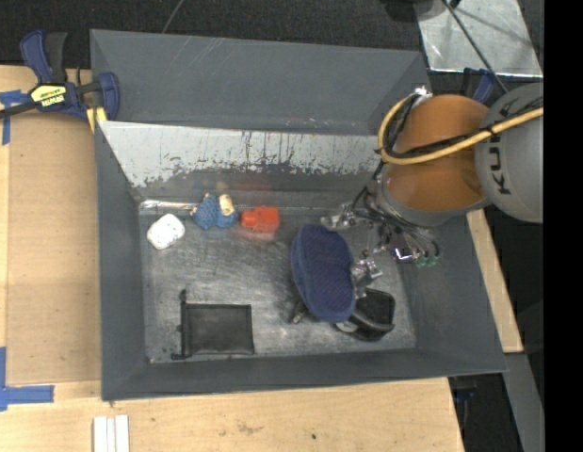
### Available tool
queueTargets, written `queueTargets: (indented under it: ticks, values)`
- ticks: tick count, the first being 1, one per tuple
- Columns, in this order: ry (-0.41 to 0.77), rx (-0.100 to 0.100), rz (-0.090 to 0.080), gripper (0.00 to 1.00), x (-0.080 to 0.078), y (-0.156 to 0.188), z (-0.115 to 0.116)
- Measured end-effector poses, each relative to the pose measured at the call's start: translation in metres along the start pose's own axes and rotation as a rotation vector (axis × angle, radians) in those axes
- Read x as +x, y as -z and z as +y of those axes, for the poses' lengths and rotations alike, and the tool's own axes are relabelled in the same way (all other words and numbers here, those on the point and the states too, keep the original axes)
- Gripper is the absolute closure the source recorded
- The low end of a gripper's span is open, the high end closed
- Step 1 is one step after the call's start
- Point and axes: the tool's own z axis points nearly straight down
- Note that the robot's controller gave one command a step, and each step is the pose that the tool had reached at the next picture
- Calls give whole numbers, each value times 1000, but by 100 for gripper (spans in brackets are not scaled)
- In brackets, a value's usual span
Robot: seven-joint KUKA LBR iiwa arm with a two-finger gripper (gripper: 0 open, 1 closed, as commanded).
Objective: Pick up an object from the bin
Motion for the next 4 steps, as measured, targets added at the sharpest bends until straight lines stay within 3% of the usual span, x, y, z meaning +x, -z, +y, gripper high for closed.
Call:
queueTargets:
  ticks: [1,2,3,4]
  values:
    - [58,-7,3,0,-12,-9,9]
    - [117,-3,-21,0,0,-11,31]
    - [244,-13,12,0,-58,-24,103]
    - [502,-10,12,0,-80,-45,136]
